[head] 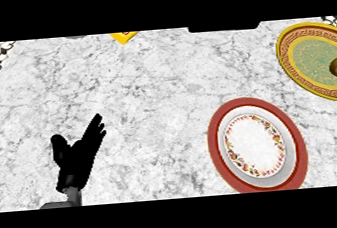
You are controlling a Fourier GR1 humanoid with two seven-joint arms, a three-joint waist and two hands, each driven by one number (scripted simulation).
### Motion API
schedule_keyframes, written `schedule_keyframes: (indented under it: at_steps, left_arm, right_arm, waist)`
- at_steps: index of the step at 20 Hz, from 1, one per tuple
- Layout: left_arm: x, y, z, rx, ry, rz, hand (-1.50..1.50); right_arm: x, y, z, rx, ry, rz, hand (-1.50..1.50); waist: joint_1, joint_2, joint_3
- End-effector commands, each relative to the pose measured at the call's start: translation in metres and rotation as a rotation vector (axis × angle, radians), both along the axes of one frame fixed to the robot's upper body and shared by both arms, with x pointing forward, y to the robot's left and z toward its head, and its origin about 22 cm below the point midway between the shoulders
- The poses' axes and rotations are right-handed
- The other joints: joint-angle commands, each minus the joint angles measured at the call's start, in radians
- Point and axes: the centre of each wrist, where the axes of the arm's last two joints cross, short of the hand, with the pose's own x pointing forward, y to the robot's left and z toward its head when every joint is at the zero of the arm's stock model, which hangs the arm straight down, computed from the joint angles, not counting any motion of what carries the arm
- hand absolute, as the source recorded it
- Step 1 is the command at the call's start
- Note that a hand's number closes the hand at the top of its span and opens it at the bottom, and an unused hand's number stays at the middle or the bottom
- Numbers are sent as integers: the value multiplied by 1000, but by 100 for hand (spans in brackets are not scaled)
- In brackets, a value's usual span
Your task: Pick the lemon from the plate and place it in the plate
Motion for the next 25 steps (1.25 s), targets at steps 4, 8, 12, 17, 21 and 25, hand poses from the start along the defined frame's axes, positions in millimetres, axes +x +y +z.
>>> schedule_keyframes:
  at_steps: [4, 8, 12, 17, 21, 25]
  left_arm:
    - [-2, 4, 0, -4, 5, 32, 0]
    - [4, 1, -1, 14, 19, 34, 0]
    - [-13, 0, -10, -16, 35, 43, 0]
    - [1, -3, 10, 13, 28, 49, 0]
    - [-8, -2, -10, 9, 16, 40, 0]
    - [-7, -3, 0, -8, 20, 45, 0]
  right_arm:
    - [-39, -11, -44, 58, -124, 192, -150]
    - [-65, 5, -83, 73, -85, 277, -150]
    - [-74, 27, -89, 59, -6, 299, -150]
    - [-93, 54, -91, 68, 45, 305, -150]
    - [-98, 70, -88, 75, 94, 291, -150]
    - [-114, 80, -70, 94, 90, 296, -150]
  waist:
    - [-21, -11, -5]
    - [-32, -15, -7]
    - [-40, -21, -9]
    - [-39, -21, -9]
    - [-31, -17, -8]
    - [-33, -17, -8]
